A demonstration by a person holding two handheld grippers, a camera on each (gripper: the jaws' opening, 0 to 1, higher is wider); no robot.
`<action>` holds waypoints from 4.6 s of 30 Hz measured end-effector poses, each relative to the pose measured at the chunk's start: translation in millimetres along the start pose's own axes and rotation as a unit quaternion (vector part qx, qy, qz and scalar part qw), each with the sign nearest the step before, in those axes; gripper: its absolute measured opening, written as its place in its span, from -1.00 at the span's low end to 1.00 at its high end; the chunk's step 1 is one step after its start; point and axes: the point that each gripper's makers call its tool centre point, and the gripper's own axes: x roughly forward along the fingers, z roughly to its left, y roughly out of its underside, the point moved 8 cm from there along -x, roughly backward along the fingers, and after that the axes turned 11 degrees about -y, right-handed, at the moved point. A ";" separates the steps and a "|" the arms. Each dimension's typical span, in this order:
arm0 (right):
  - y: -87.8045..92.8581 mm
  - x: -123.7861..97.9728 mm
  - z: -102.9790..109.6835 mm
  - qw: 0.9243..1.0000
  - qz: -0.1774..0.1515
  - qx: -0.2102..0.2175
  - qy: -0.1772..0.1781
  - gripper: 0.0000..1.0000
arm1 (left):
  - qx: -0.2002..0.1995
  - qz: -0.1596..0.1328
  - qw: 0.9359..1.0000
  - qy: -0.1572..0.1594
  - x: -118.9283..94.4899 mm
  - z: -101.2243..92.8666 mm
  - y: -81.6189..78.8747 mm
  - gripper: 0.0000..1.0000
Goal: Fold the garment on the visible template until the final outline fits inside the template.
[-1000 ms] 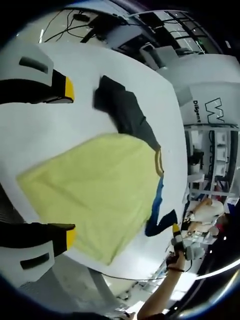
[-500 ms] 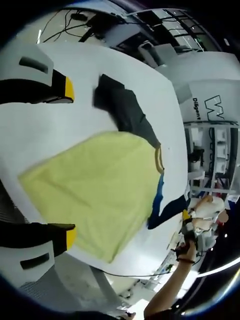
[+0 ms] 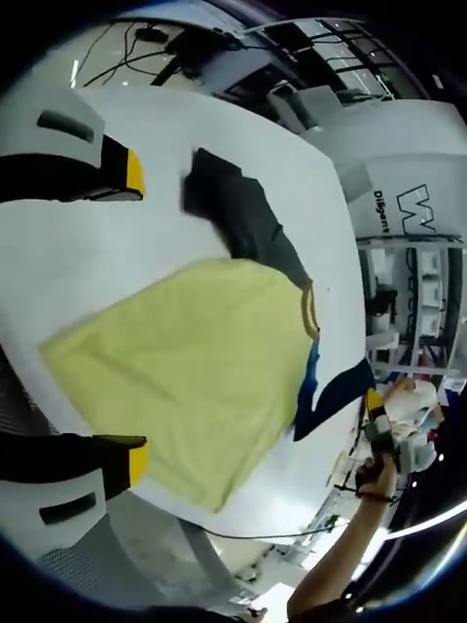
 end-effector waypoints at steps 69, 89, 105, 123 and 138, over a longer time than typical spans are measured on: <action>87.2 133.6 181.7 0.963 0.135 -0.149 -0.181 -1.00 | -0.002 -0.007 0.999 -0.040 -9.8 22.6 6.5 0.98; 115.7 143.4 183.1 0.954 0.172 -0.154 -0.192 -1.00 | -0.007 -0.006 0.999 -0.043 -8.2 28.0 9.3 0.98; 113.9 138.1 192.3 0.966 0.121 -0.060 -0.222 -0.43 | -0.009 -0.007 0.999 -0.044 -7.3 30.3 7.7 0.97; 90.5 110.2 155.1 0.985 0.072 -0.016 -0.158 0.62 | -0.010 -0.012 0.999 -0.037 -5.5 24.2 3.3 0.98; 92.5 79.7 106.1 0.994 0.052 0.026 -0.089 0.86 | -0.015 -0.016 0.999 -0.027 -5.0 18.0 1.1 0.98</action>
